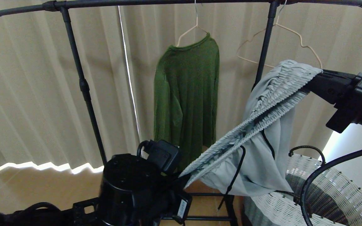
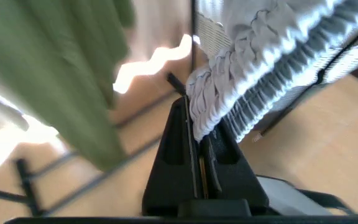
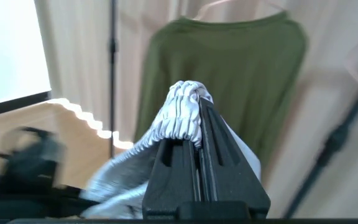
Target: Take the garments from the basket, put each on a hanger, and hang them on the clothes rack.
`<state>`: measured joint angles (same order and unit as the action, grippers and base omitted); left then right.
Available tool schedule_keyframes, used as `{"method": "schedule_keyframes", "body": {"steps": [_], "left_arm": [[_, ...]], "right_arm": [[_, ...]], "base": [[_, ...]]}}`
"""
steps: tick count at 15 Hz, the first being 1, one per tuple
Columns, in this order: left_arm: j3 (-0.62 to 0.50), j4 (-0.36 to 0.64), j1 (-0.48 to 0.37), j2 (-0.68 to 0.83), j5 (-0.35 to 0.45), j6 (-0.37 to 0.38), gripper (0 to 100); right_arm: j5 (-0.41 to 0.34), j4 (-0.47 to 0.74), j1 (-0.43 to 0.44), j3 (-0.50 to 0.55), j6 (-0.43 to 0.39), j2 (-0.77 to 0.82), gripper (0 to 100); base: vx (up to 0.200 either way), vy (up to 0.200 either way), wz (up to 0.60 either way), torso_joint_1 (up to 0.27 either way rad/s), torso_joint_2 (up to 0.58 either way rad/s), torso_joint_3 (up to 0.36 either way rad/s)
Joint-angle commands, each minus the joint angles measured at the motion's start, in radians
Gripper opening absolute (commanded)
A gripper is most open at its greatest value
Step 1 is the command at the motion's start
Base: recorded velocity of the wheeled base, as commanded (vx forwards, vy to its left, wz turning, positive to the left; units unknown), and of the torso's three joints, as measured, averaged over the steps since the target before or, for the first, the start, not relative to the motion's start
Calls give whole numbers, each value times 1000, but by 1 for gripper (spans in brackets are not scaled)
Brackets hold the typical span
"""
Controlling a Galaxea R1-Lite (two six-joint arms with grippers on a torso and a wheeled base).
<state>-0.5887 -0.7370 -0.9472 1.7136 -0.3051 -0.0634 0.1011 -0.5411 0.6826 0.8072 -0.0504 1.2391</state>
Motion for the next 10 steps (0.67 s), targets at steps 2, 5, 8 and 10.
{"method": "schedule_keyframes", "body": {"steps": [2, 5, 8, 10], "left_arm": [[-57, 96, 47, -227, -5, 105, 0], [-238, 306, 140, -339, -5, 139, 0], [-473, 475, 206, -368, -5, 139, 0], [-623, 554, 226, -364, -5, 139, 0]], "right_arm": [[2, -5, -54, -34, -2, 16, 0], [0, -20, -55, -16, 0, 42, 0], [-64, -106, -57, 47, 0, 63, 0], [-103, -114, -58, 101, 0, 65, 0]], "base": [[0, 0, 0, 0, 0, 0], [0, 0, 0, 0, 0, 0], [0, 0, 0, 0, 0, 0], [0, 0, 0, 0, 0, 0]]}}
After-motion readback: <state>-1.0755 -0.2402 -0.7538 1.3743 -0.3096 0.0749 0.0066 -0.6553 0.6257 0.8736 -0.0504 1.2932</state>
